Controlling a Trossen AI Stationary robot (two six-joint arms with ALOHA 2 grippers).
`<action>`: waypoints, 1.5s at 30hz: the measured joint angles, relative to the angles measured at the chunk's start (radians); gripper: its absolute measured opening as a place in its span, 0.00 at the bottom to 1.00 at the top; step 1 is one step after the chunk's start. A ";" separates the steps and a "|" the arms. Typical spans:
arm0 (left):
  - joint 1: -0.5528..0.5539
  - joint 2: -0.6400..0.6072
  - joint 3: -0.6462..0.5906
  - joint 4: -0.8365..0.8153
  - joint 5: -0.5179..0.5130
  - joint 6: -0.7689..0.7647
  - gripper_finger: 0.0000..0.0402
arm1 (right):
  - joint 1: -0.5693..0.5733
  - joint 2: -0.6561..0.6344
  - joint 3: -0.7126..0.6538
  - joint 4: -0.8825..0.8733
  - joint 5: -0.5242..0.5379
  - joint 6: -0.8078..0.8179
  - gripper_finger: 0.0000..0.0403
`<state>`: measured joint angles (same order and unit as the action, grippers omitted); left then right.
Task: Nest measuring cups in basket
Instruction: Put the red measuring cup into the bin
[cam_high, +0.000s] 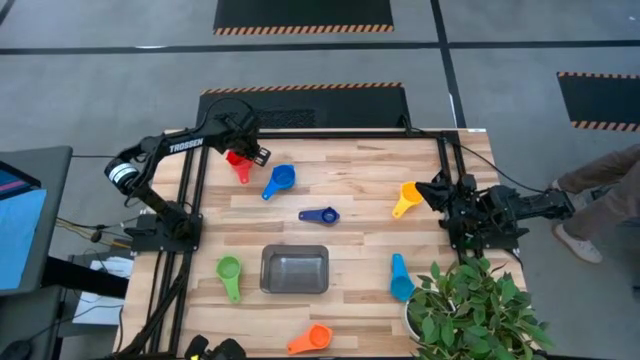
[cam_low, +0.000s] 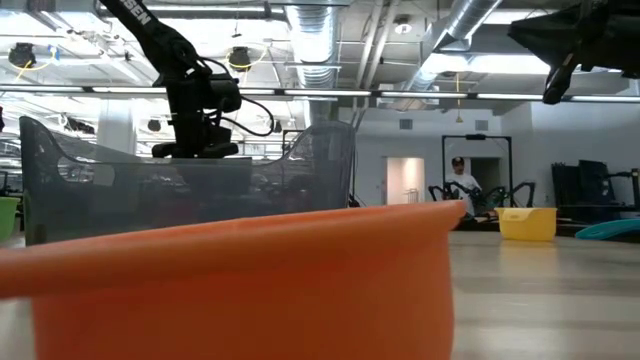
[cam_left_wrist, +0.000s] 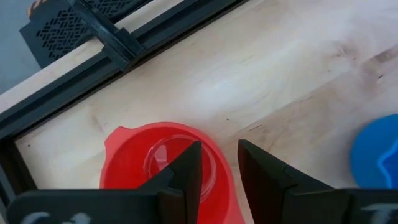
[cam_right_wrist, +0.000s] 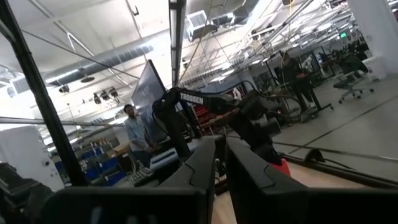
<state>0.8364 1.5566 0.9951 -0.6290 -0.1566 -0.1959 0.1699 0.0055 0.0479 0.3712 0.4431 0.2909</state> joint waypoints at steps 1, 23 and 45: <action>0.000 0.000 0.000 0.000 0.000 0.000 0.23 | 0.000 0.000 0.000 0.002 0.000 0.000 0.16; -0.002 -0.001 0.000 0.000 0.001 -0.003 0.23 | 0.000 0.000 0.000 0.003 0.000 -0.001 0.16; -0.011 0.006 -0.019 -0.012 -0.064 -0.119 0.42 | 0.000 0.000 0.000 0.003 0.000 -0.001 0.16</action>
<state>0.8257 1.5623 0.9762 -0.6407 -0.2208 -0.3145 0.1696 0.0055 0.0479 0.3742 0.4435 0.2901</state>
